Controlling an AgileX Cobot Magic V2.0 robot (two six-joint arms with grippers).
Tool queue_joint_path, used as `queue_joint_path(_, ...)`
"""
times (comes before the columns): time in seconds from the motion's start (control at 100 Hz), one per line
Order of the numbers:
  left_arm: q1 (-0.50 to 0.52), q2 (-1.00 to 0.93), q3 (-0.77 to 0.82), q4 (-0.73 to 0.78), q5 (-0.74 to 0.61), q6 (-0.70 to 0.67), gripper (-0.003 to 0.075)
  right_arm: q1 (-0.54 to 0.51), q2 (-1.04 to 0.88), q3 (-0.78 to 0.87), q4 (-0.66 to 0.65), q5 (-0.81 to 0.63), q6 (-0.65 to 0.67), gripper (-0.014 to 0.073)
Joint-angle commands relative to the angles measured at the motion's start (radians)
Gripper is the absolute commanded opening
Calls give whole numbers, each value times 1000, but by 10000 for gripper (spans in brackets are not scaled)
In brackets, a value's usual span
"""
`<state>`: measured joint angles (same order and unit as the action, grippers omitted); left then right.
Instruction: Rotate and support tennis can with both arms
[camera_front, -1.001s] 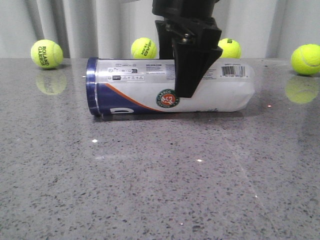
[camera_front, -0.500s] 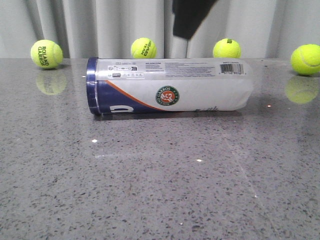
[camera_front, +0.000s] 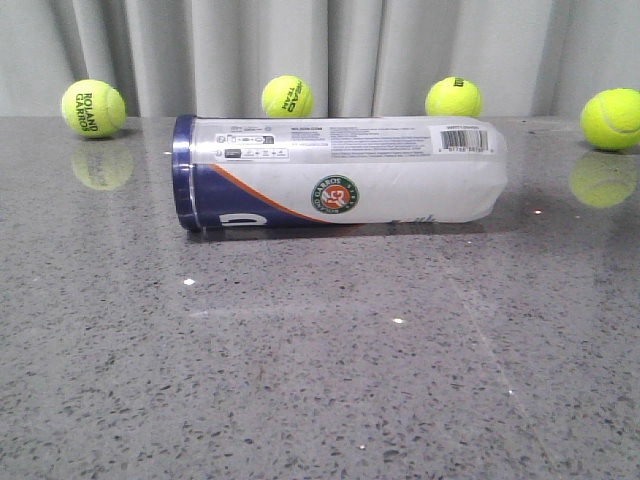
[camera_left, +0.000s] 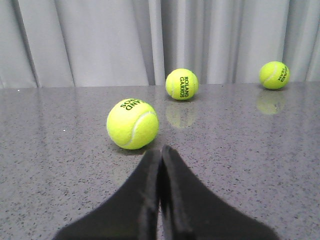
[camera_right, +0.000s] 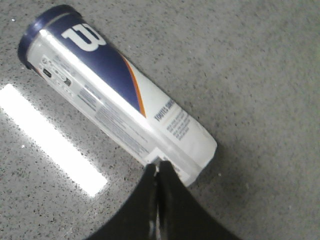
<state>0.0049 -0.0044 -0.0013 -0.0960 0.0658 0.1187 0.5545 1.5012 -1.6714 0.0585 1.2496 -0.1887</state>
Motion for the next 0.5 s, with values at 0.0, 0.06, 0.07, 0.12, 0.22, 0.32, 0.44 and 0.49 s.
queue_joint_path(0.0, 3, -35, 46, -1, -74, -10, -20, -39, -85, 26, -14, 74, 58, -59)
queue_joint_path(0.06, 3, -35, 46, -1, -74, -10, -20, -58, -128, 69, -14, 54, 75, -59)
queue_joint_path(0.07, 3, -35, 46, -1, -74, -10, -20, -63, -133, 81, -14, 48, 78, -59)
queue_joint_path(0.12, 3, -35, 46, -1, -74, -10, -20, -78, -171, 125, -14, 21, 85, -59)
queue_joint_path(0.22, 3, -35, 46, -1, -74, -10, -20, -98, -264, 219, -14, -38, 123, -59)
queue_joint_path(0.32, 3, -35, 46, -1, -74, -10, -20, -98, -360, 319, -14, -113, 125, -59)
queue_joint_path(0.44, 3, -35, 46, -1, -74, -10, -20, -98, -490, 458, -14, -214, 136, -59)
queue_joint_path(0.49, 3, -35, 46, -1, -74, -10, -20, -98, -545, 514, -14, -267, 137, -59)
